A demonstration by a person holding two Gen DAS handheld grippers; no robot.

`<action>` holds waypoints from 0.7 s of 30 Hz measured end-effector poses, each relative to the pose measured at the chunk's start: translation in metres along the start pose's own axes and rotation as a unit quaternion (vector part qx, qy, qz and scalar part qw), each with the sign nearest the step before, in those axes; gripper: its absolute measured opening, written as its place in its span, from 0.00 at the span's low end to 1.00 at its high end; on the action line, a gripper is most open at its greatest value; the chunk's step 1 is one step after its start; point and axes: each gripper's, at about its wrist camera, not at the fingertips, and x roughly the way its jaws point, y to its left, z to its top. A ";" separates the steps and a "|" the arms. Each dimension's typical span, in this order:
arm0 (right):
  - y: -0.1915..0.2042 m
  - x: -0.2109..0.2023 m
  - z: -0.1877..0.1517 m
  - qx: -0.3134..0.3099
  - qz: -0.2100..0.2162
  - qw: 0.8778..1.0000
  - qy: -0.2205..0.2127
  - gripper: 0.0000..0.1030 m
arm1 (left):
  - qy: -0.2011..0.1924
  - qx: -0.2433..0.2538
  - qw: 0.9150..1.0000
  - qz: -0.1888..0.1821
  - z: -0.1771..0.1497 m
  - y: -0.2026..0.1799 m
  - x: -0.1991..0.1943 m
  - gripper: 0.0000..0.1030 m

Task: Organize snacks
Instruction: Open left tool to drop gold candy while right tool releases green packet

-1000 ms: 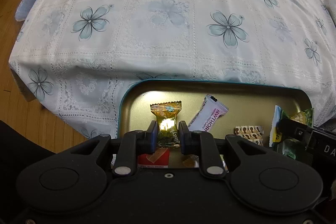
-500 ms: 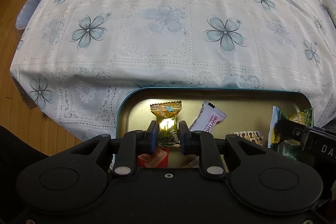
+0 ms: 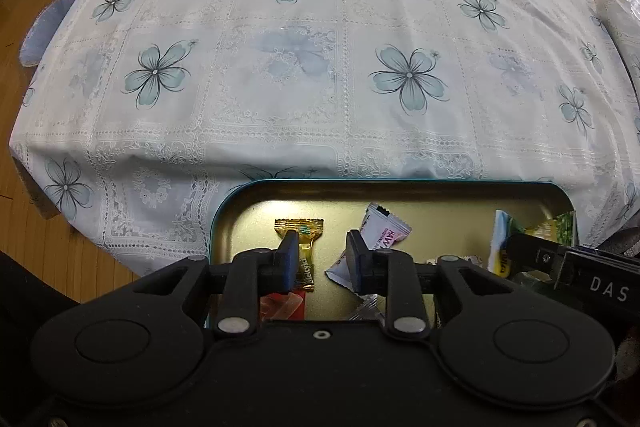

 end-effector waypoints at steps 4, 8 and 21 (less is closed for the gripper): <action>-0.001 -0.002 0.001 0.003 0.003 1.000 -0.004 0.36 | -0.004 0.004 1.000 -0.002 0.000 -0.002 -0.001 0.35; 0.000 -0.003 0.001 0.005 0.004 1.000 -0.007 0.36 | -0.007 0.003 1.000 -0.003 -0.001 -0.002 -0.002 0.35; -0.001 -0.013 -0.008 -0.013 -0.008 0.999 -0.041 0.36 | -0.056 0.008 0.998 0.016 -0.011 -0.004 -0.016 0.35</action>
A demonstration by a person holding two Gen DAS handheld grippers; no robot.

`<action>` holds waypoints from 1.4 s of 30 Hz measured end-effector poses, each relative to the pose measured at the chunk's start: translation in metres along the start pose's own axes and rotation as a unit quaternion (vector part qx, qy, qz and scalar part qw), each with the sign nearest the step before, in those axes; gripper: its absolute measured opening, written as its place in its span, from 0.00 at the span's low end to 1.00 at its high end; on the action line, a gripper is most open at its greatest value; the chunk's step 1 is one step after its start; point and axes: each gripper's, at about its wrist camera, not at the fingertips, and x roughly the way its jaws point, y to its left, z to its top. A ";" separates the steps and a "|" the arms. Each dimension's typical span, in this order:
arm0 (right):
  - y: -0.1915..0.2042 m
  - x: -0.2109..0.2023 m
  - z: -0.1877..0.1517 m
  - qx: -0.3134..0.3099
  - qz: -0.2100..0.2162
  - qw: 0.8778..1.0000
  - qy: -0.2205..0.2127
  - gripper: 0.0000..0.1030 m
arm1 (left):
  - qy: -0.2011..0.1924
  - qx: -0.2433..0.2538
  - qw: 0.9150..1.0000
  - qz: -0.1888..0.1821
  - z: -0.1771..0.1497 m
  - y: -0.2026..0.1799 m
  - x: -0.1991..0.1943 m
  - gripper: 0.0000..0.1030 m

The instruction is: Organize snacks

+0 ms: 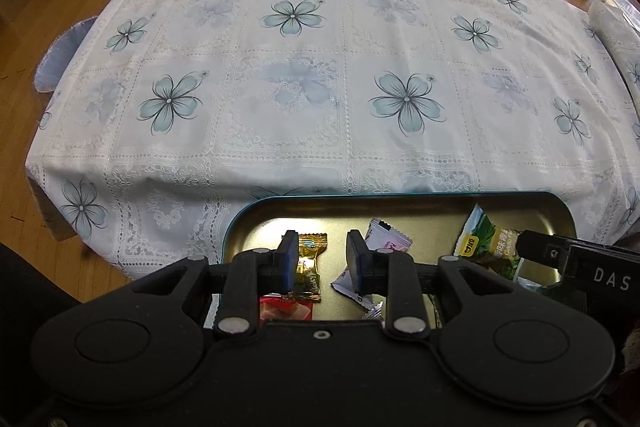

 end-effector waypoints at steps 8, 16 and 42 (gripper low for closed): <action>0.002 -0.013 -0.024 -0.025 -0.006 0.999 -0.039 0.36 | -0.008 -0.004 1.000 0.002 -0.023 -0.005 -0.003 0.35; -0.001 -0.020 -0.060 -0.028 -0.012 0.997 -0.070 0.36 | -0.022 0.001 1.000 0.008 -0.050 -0.013 -0.007 0.35; -0.013 -0.030 -0.114 -0.007 -0.008 0.996 -0.084 0.36 | -0.054 -0.001 0.999 -0.001 -0.100 -0.014 -0.020 0.35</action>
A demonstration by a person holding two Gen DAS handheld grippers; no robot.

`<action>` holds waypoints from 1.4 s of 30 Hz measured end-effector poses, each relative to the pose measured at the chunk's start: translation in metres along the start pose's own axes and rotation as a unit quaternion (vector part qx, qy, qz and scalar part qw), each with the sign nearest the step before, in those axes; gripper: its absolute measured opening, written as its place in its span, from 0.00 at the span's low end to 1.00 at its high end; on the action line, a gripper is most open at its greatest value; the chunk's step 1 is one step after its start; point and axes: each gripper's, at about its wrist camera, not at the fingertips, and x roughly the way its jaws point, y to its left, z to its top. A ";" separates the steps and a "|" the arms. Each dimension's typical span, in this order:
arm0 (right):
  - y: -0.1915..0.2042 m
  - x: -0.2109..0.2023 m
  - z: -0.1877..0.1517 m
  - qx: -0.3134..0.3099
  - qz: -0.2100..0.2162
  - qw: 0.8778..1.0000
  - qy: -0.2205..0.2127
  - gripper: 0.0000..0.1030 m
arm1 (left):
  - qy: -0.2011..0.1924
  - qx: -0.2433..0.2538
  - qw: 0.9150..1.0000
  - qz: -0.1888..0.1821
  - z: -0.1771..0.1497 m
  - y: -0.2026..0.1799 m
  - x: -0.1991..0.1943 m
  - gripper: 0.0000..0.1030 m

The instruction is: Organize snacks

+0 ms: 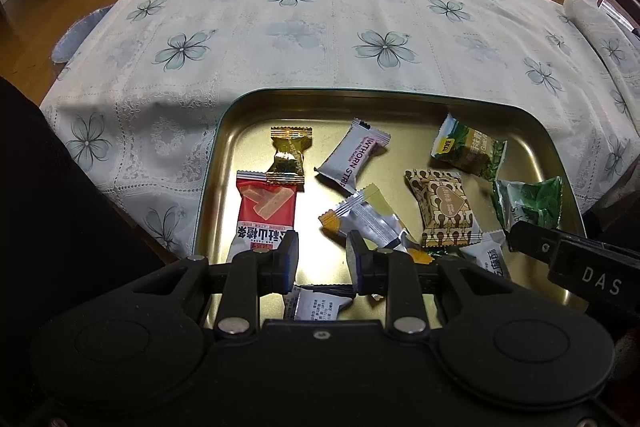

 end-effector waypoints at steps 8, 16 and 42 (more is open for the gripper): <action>0.003 0.000 -0.005 -0.004 0.002 1.000 -0.002 0.37 | -0.006 0.021 1.000 0.015 -0.004 -0.009 0.001 0.35; 0.003 0.001 -0.005 -0.003 0.002 1.000 -0.004 0.38 | 0.009 0.000 1.000 0.012 -0.003 -0.003 0.007 0.35; 0.000 0.003 -0.004 0.008 -0.001 1.000 0.001 0.38 | 0.008 0.009 1.000 0.018 -0.001 -0.007 0.009 0.35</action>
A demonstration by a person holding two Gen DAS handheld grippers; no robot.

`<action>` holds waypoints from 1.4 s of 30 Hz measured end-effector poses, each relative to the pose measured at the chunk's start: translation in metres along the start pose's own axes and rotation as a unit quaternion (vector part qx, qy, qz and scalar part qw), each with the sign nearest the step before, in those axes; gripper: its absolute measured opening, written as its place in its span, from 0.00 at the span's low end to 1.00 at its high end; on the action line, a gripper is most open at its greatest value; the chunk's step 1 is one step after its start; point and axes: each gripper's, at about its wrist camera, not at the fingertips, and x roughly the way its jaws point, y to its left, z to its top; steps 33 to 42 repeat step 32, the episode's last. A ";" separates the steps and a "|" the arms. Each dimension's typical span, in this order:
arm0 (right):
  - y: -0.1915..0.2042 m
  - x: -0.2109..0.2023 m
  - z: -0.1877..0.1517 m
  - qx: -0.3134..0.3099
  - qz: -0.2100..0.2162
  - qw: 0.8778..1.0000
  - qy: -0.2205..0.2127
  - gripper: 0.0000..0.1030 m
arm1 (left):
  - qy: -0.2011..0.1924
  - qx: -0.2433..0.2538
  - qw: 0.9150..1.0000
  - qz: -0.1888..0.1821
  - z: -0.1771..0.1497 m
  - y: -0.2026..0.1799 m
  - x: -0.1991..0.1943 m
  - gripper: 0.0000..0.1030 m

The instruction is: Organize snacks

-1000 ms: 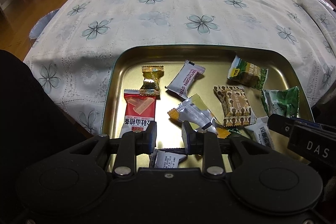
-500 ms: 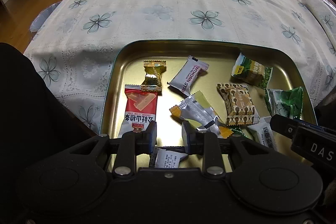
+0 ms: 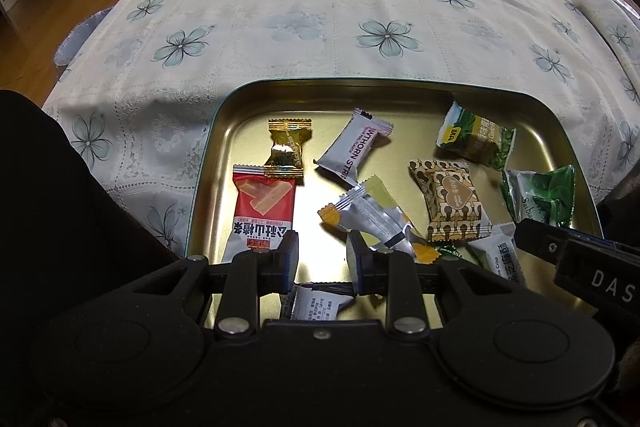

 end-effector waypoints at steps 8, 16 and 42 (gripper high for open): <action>-0.003 0.000 0.000 0.008 0.004 1.000 0.000 0.38 | 0.001 -0.004 1.000 0.000 0.002 0.001 -0.001 0.35; -0.002 0.000 0.002 0.011 0.006 1.000 -0.002 0.38 | 0.005 -0.009 1.000 0.002 0.002 0.006 -0.001 0.35; 0.002 0.005 0.002 0.002 0.002 1.000 0.003 0.38 | 0.020 -0.011 1.000 -0.010 0.001 0.008 0.004 0.35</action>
